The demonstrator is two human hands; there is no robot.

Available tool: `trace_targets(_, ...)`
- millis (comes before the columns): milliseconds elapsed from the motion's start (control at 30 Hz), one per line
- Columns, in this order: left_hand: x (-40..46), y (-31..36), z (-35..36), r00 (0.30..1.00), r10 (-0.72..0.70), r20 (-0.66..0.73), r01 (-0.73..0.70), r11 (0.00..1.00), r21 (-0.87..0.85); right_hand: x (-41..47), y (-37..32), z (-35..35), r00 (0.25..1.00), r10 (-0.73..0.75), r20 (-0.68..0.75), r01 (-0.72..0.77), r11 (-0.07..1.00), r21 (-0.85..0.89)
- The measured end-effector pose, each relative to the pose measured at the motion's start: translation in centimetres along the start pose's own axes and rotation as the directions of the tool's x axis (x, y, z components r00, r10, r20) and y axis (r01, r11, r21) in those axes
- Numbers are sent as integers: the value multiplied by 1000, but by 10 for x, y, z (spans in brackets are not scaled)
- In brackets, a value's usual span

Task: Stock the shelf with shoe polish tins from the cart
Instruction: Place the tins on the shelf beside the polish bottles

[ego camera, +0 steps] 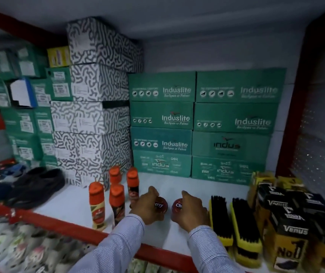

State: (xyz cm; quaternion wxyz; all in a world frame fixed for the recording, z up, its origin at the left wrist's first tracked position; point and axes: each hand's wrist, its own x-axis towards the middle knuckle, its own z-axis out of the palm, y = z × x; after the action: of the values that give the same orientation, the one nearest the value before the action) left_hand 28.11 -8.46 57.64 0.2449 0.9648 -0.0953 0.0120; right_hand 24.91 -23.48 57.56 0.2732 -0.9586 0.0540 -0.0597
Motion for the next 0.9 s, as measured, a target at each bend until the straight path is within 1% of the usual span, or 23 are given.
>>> trace_targets(133, 16, -4, 6, 999, -39, 30, 39, 999, 23, 14, 4, 10, 996, 52, 71, -48, 997, -66)
trace_targets(233, 20, -5, 9, 994, -63, 84, 60, 997, 42, 22, 6, 16, 992, 80, 100, -71, 993, -91)
trace_targets(300, 18, -3, 11, 992, -71, 104, 66, 996, 55, 25, 7, 17, 988, 75, 132, -63, 994, -89)
trace_targets(367, 13, 1, 8, 994, -66, 90, 61, 996, 59, 23, 6, 14, 992, 46, 121, -39, 997, -61)
trace_targets(467, -5, 7, -2, 1000, -11, 18, 10, 998, 56, 3, 8, 3, 997, -71, 12, 71, 997, -14)
trace_targets(567, -50, 13, -10, 991, 111, -76, -106, 992, 64, -34, 14, 1, 973, -222, -66, 223, 975, 1)
trace_targets(633, -88, 13, -8, 956, 222, -193, -217, 975, 46, -63, 21, 7, 919, -351, -180, 367, 928, 64)
trace_targets(700, -128, 6, 2, 915, 290, -281, -278, 957, 81, -101, 27, 14, 848, -443, -290, 485, 870, 88)
trace_targets(767, -171, -14, 27, 914, 298, -274, -252, 948, 193, -141, 38, 38, 803, -511, -305, 551, 832, 57)
trace_targets(800, -192, -26, 42, 924, 284, -256, -229, 947, 224, -162, 46, 52, 799, -526, -290, 560, 827, 44)
trace_targets(867, -227, -48, 70, 937, 265, -229, -200, 942, 271, -192, 63, 82, 803, -541, -248, 567, 823, 42)
trace_targets(900, -247, -62, 89, 953, 239, -184, -178, 939, 295, -210, 74, 104, 825, -536, -179, 552, 832, 55)
